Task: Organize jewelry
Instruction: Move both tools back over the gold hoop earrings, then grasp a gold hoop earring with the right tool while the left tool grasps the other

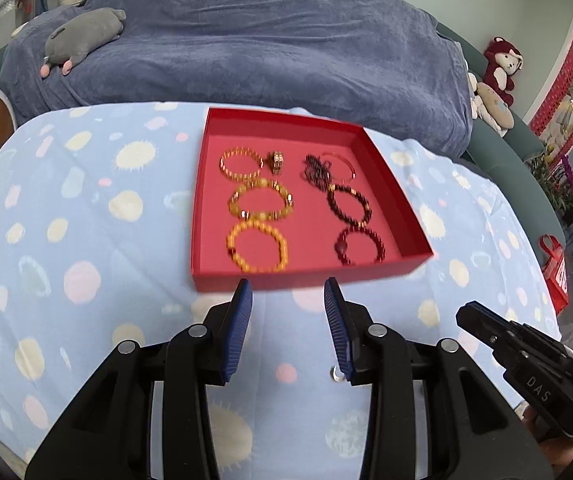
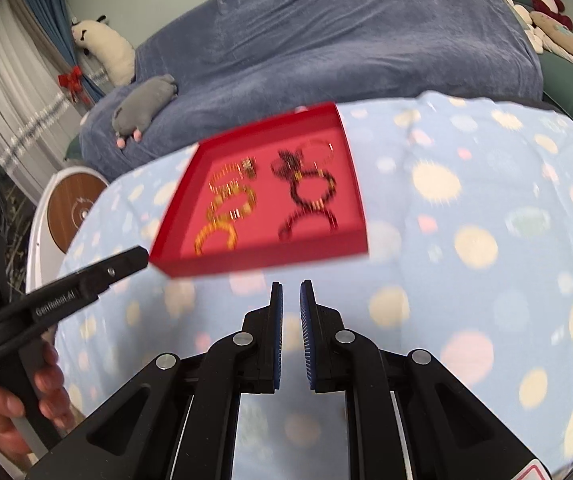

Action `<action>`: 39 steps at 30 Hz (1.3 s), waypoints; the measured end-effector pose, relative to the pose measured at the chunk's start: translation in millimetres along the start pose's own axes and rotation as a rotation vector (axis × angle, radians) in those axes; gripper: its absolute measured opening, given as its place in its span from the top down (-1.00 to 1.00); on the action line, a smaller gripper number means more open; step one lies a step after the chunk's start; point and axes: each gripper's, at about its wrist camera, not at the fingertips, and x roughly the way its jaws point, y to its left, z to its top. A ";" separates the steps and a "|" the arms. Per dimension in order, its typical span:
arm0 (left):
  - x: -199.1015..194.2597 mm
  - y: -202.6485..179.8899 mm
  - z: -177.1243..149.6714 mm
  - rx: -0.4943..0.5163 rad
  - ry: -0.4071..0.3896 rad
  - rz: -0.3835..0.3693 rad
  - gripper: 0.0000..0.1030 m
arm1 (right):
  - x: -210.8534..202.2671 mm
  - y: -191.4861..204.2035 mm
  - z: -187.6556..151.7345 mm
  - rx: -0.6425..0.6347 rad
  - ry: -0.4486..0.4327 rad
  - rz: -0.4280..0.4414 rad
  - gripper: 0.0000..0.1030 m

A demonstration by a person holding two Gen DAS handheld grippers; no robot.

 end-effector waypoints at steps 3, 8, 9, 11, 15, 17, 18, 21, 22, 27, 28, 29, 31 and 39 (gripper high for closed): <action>-0.6 0.0 -16.9 -0.011 0.026 -0.001 0.31 | -3.4 -6.8 -20.9 0.021 0.022 -0.008 0.76; -1.1 -5.4 -42.9 -0.011 0.049 0.008 0.31 | -5.8 -10.9 -47.8 0.011 0.045 -0.051 0.76; -0.6 -5.9 -47.5 -0.012 0.055 0.007 0.31 | -6.0 -11.6 -53.3 0.007 0.050 -0.059 0.76; 0.7 -7.6 -56.4 -0.010 0.063 0.016 0.31 | -5.5 -12.8 -62.6 -0.001 0.060 -0.074 0.76; 3.1 -8.2 -69.6 -0.015 0.073 0.023 0.31 | 0.3 -17.5 -73.1 -0.012 0.080 -0.108 0.75; 4.4 -8.0 -74.5 -0.021 0.079 0.028 0.31 | 3.0 -20.8 -77.1 -0.008 0.083 -0.122 0.54; 4.9 -8.0 -75.9 -0.024 0.082 0.028 0.31 | 4.4 -22.0 -79.2 -0.006 0.083 -0.128 0.51; 7.1 -5.8 -81.3 -0.035 0.091 0.032 0.31 | 10.9 -25.4 -82.0 -0.004 0.100 -0.141 0.50; 7.9 -5.2 -82.6 -0.037 0.095 0.031 0.31 | 12.2 -26.0 -82.5 -0.001 0.104 -0.141 0.50; 10.0 -5.6 -85.5 -0.039 0.103 0.037 0.31 | 17.8 -27.5 -80.7 -0.002 0.105 -0.147 0.50; 10.4 -6.0 -85.8 -0.038 0.104 0.037 0.31 | 19.2 -27.4 -80.4 -0.004 0.105 -0.149 0.50; 10.9 -6.4 -86.0 -0.038 0.105 0.037 0.31 | 20.5 -27.4 -80.2 -0.004 0.106 -0.147 0.50; 12.1 -7.2 -86.4 -0.037 0.108 0.035 0.31 | 22.7 -26.4 -80.0 -0.009 0.106 -0.150 0.50; 18.1 -15.0 -86.3 -0.031 0.117 0.025 0.31 | 26.4 -22.1 -82.1 -0.048 0.100 -0.167 0.65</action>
